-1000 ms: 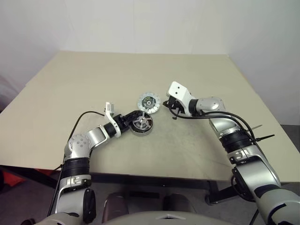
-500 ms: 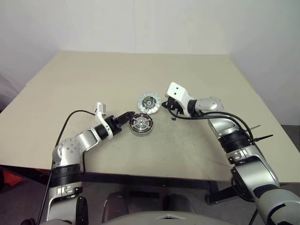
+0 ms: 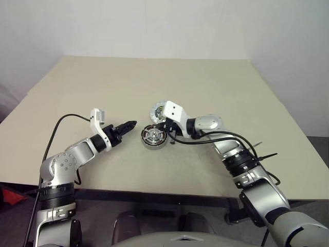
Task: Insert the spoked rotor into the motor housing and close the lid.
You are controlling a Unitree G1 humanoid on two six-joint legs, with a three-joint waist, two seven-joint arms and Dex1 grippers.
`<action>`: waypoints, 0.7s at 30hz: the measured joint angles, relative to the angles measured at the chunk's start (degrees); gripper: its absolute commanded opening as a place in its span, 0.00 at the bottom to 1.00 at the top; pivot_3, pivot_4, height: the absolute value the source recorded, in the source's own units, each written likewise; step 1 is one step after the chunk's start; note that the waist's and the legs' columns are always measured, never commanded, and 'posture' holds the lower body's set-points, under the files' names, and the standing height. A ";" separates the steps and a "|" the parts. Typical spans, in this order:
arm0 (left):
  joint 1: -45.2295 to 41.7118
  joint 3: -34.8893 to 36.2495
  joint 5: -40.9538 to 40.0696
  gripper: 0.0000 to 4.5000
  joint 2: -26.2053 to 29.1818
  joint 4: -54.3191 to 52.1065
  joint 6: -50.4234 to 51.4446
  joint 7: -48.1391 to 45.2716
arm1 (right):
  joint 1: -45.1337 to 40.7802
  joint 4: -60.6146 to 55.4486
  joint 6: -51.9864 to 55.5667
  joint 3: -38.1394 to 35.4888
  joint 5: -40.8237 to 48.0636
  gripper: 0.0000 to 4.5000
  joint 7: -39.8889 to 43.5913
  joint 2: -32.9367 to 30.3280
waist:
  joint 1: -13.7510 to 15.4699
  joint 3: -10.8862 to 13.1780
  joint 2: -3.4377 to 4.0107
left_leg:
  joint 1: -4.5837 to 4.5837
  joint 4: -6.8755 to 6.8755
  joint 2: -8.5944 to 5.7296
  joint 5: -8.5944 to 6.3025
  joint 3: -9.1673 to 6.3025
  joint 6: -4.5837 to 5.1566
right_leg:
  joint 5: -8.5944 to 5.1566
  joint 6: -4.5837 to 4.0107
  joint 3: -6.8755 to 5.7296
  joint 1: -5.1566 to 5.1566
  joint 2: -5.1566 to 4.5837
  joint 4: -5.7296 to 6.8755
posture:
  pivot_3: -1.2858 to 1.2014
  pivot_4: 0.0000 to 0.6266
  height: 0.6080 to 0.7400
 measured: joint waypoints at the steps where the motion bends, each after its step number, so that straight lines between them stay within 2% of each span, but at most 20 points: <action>1: 0.00 0.00 0.17 0.57 0.07 0.00 -0.23 -0.02 | -0.10 1.10 -0.11 0.24 -0.10 0.00 -0.46 0.75 | 0.02 0.00 0.00 | 0.00 0.00 -0.01 0.00 0.00 0.00 | 0.00 0.00 0.00 0.00 -0.01 0.00 | 0.52 0.00 1.00; 11: 0.20 0.39 1.08 0.57 0.65 -0.04 -1.76 0.08 | -0.53 9.35 -5.01 0.27 -0.62 0.00 -3.81 3.33 | -0.08 0.00 -0.01 | 0.11 -0.03 -0.01 0.01 0.00 -0.03 | 0.00 0.00 0.01 0.17 0.00 0.03 | 0.52 0.00 1.00; 21: 0.35 0.57 1.38 0.57 1.41 0.02 -2.49 0.02 | -0.54 4.81 -2.44 -0.88 0.35 0.00 -1.22 -0.19 | -0.02 0.00 -0.01 | 0.09 -0.04 0.00 0.01 -0.02 -0.03 | -0.01 0.02 0.00 0.18 0.01 0.00 | 0.52 0.00 1.00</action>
